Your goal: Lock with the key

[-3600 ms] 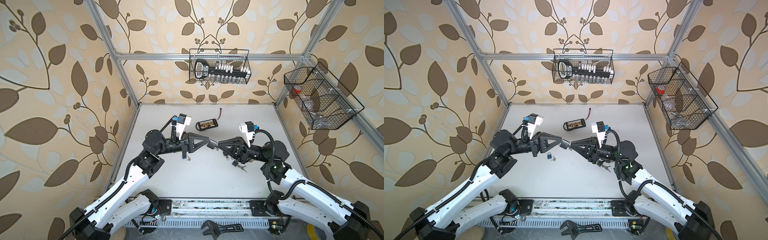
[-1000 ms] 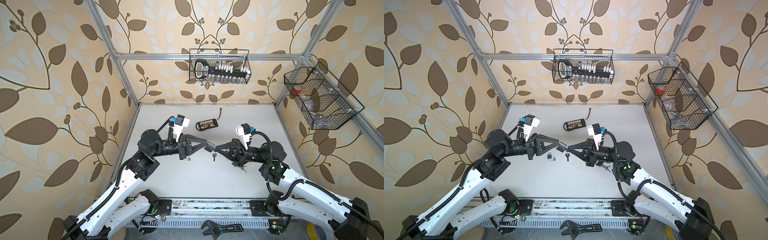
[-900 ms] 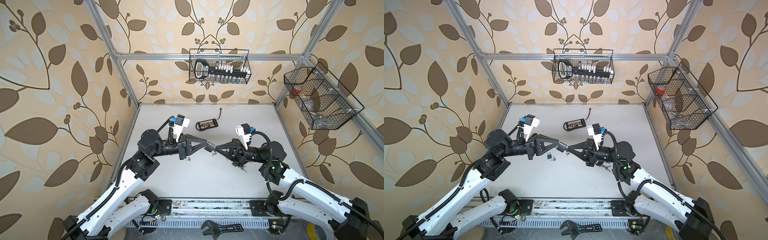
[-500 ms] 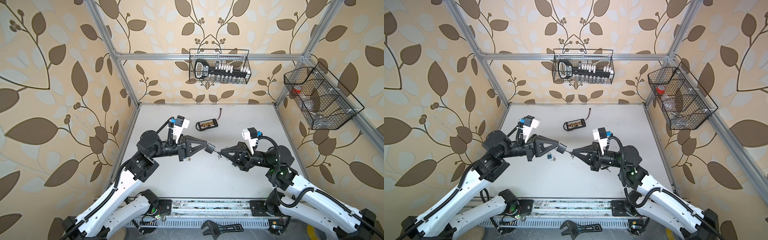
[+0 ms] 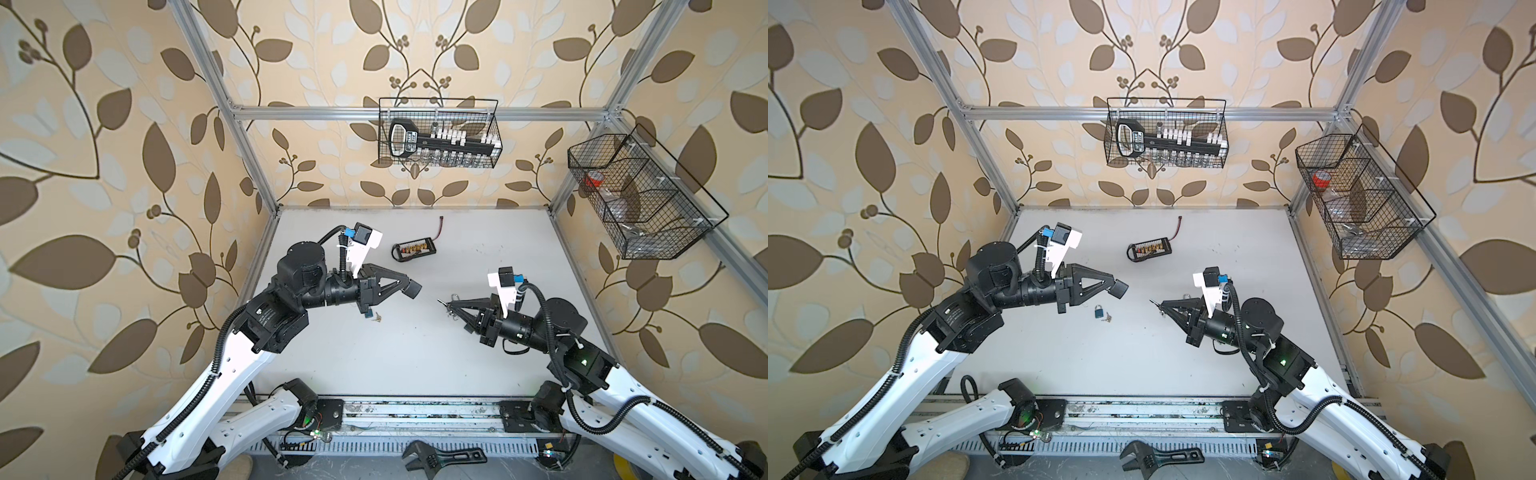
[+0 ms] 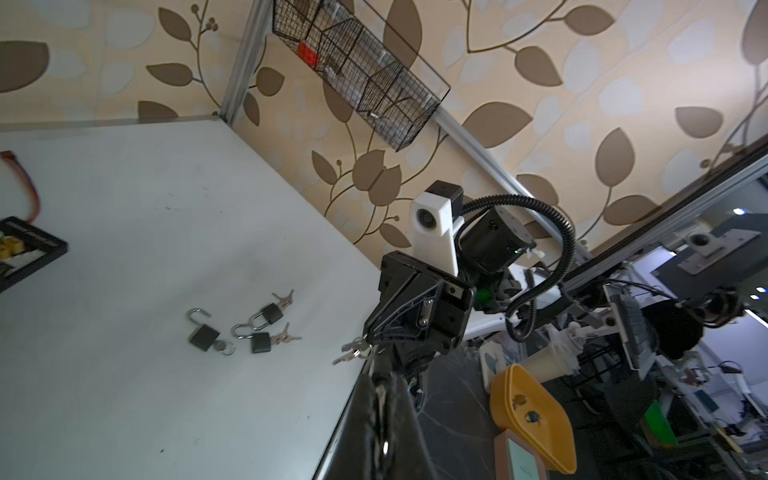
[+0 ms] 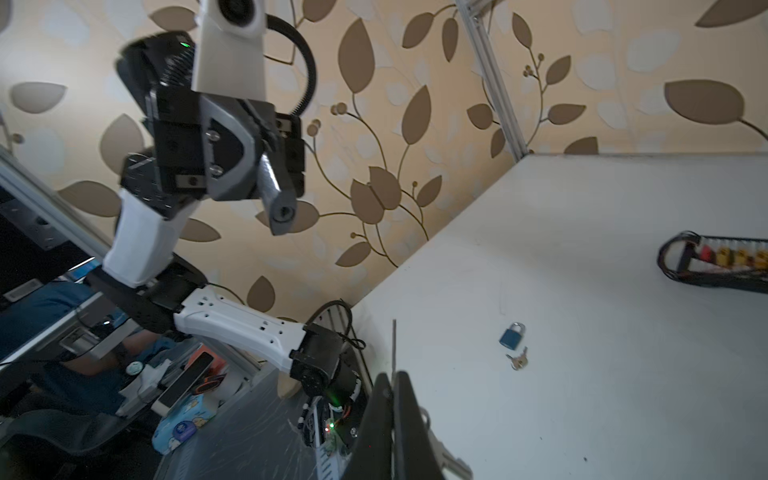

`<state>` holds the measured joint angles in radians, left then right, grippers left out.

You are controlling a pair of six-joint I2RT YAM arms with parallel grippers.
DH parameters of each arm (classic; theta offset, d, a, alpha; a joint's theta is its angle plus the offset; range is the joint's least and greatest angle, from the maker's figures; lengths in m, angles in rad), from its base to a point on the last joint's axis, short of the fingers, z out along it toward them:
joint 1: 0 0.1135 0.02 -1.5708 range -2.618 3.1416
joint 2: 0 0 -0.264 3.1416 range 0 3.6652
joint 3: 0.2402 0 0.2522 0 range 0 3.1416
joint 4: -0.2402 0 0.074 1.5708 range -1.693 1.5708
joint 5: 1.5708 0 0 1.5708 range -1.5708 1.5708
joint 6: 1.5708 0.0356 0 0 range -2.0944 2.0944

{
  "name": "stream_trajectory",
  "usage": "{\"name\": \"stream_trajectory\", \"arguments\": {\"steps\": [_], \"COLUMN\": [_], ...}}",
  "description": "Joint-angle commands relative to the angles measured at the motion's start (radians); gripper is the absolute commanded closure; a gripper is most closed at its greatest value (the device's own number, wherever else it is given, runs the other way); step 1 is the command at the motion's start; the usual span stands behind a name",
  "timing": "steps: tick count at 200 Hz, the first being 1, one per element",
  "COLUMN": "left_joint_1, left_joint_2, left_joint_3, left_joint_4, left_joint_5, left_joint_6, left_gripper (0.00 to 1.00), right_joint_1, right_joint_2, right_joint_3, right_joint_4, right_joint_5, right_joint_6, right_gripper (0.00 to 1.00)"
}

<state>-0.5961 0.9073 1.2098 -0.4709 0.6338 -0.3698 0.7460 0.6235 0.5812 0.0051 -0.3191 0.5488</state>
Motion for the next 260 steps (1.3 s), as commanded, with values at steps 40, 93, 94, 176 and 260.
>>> {"name": "stream_trajectory", "arguments": {"steps": [40,93,94,176,260], "left_joint_1": [0.001,0.001,0.001,0.008,0.015], "left_joint_2": [0.113,0.319,0.323,0.413,0.47], "left_joint_3": [0.078,0.117,0.118,0.007,-0.077], "left_joint_4": [-0.316,-0.373,-0.374,-0.236,-0.265], "left_joint_5": [-0.196,-0.288,-0.288,-0.445,-0.205], "left_joint_6": [0.184,0.156,0.157,0.254,0.469], "left_gripper": [1.0,1.0,1.0,1.0,1.0], "right_joint_1": [0.003,0.002,0.002,-0.004,-0.118], "right_joint_2": [-0.028,0.053,0.054,0.063,0.148], "right_joint_3": [-0.07,-0.029,-0.027,-0.021,-0.028], "right_joint_4": [-0.106,-0.105,-0.105,-0.052,-0.029], "right_joint_5": [0.047,0.046,0.045,0.061,-0.091], "right_joint_6": [0.006,-0.081,-0.082,-0.181,-0.133], "right_gripper": [1.0,1.0,1.0,1.0,1.0]}}
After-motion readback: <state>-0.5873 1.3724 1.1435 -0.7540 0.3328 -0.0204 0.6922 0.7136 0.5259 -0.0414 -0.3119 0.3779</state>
